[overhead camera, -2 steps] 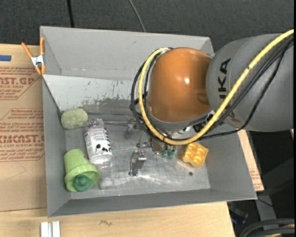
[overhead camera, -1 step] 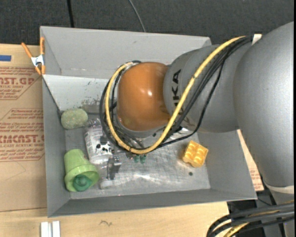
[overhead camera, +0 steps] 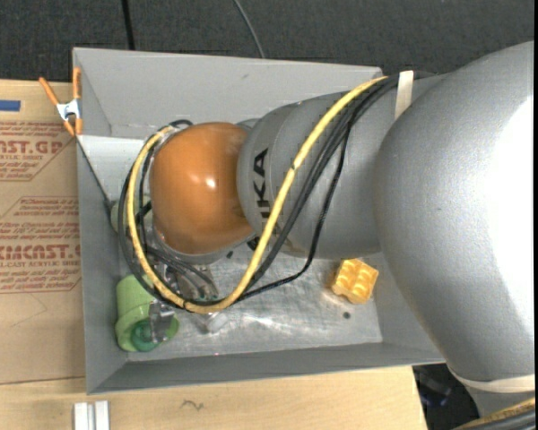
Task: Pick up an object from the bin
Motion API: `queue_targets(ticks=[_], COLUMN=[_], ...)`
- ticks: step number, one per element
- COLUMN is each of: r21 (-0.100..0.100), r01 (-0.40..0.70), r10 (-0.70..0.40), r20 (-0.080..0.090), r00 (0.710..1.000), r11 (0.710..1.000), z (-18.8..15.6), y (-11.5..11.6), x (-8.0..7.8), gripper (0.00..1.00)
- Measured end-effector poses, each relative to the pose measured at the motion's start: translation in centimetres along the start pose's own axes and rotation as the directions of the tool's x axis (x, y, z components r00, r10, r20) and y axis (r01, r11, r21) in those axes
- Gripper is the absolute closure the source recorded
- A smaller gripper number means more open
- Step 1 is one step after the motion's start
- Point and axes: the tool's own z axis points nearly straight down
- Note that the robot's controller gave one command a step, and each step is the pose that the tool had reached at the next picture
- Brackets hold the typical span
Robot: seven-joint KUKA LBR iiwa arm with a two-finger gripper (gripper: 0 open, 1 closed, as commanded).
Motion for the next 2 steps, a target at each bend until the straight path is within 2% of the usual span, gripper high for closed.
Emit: queue_targets(ticks=[1,2], r21=[-0.001,-0.002], r01=[0.083,0.053], r10=[-0.083,-0.053], r20=[0.013,0.016], r00=[0.996,0.998], r11=[0.997,0.999], z=[3.69,4.16], y=[-0.67,-0.57], x=[-0.11,-0.85], gripper=[0.0,0.0])
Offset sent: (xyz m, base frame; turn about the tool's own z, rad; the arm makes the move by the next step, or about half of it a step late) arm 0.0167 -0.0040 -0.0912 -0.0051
